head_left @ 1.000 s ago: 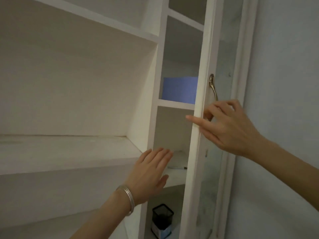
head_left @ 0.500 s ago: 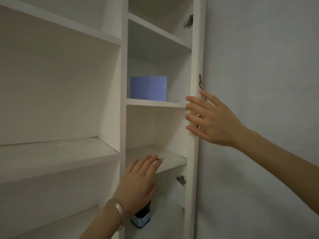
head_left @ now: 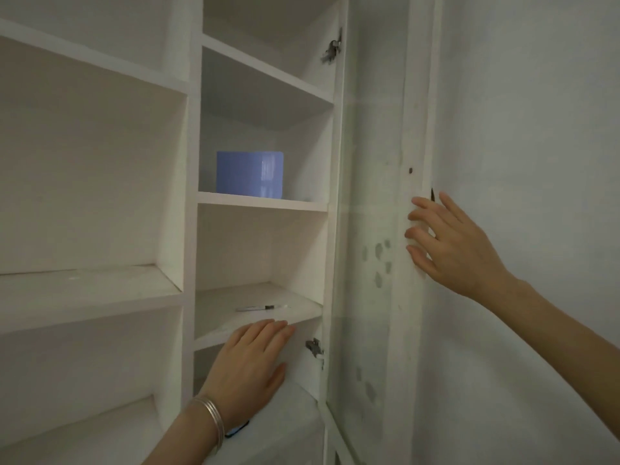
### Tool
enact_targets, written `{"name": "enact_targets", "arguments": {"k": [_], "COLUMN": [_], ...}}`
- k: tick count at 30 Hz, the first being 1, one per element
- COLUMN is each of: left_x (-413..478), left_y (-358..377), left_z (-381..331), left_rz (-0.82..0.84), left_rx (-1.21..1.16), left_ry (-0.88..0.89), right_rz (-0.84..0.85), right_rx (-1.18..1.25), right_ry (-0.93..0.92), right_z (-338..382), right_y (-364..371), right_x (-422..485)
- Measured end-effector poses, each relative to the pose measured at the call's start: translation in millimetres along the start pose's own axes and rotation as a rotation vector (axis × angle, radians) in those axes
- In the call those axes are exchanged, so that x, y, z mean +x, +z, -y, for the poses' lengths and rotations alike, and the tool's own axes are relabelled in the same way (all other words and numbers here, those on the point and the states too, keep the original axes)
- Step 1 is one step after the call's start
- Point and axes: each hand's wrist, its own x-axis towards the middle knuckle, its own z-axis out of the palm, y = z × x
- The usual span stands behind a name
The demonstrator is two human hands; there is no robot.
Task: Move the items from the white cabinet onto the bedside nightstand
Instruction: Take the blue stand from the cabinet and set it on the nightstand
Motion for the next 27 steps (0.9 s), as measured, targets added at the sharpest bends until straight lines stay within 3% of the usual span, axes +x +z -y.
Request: {"name": "enact_targets", "arguments": {"k": [6, 16, 23, 27], "left_x": [32, 33, 9, -8], "left_y": [-2, 17, 29, 40], "left_z": [-58, -94, -89, -76], "left_rz": [-0.023, 0.089, 0.176, 0.238], "left_rx": [0.045, 0.087, 0.102, 0.113], "left_ry": [-0.023, -0.100, -0.222, -0.245], "right_rz": [0.156, 0.339, 0.360, 0.367], "right_rx": [0.053, 0.245, 0.229, 0.370], "right_ry": [-0.134, 0.027, 0.024, 0.077], "right_z": [0, -33, -29, -8], "right_y": [34, 60, 71, 72], "right_x": [-64, -105, -112, -103]}}
